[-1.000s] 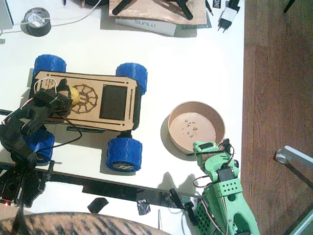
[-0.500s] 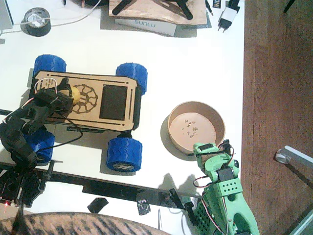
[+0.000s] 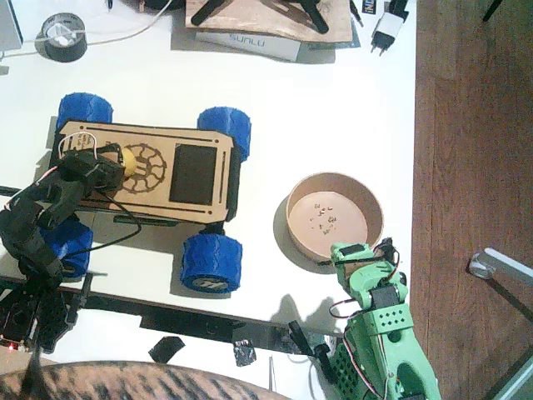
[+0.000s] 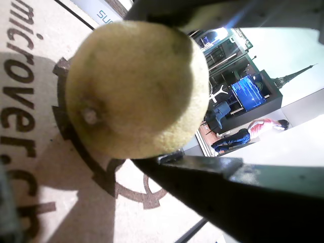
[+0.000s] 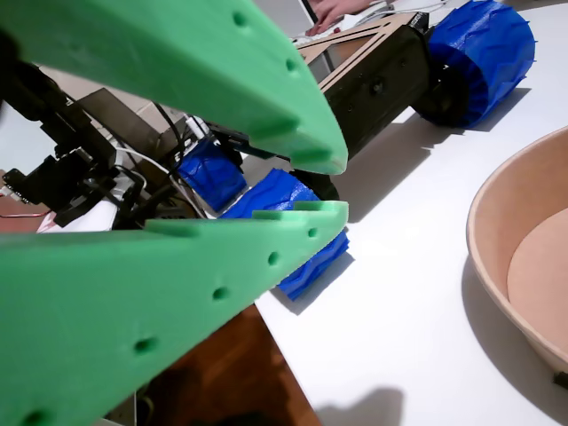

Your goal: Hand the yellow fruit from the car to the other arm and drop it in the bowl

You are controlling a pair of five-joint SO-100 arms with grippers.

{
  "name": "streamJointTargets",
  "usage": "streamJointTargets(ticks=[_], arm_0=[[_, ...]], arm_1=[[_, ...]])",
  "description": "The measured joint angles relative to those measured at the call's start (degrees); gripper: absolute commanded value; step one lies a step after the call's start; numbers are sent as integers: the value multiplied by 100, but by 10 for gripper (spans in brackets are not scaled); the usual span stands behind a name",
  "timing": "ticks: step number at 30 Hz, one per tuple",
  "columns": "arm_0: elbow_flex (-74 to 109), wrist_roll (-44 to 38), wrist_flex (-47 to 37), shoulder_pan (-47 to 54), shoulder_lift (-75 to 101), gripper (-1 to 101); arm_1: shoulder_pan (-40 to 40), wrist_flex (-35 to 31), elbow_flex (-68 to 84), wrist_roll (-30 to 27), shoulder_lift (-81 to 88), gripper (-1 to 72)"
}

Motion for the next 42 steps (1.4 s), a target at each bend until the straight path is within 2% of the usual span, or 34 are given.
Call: streamJointTargets(ticks=[9,17,21,27,33,38,42], arm_0=[[18,0,105,18,193,0],[26,-35,1459,369,2452,0],[26,-466,2206,650,3560,0],[26,-1230,2698,1723,4377,0],[26,-2004,3727,2900,5599,0],[26,-2760,3938,3823,6126,0],[26,-3357,3894,4711,6196,1]], arm_1=[[0,0,0,0,0,2],[0,105,-158,0,0,2],[0,167,-308,0,0,2],[0,176,-457,-44,0,1],[79,220,-606,-255,-44,1],[-220,220,-1292,-475,-457,1],[-580,185,-1811,-949,-905,1]])
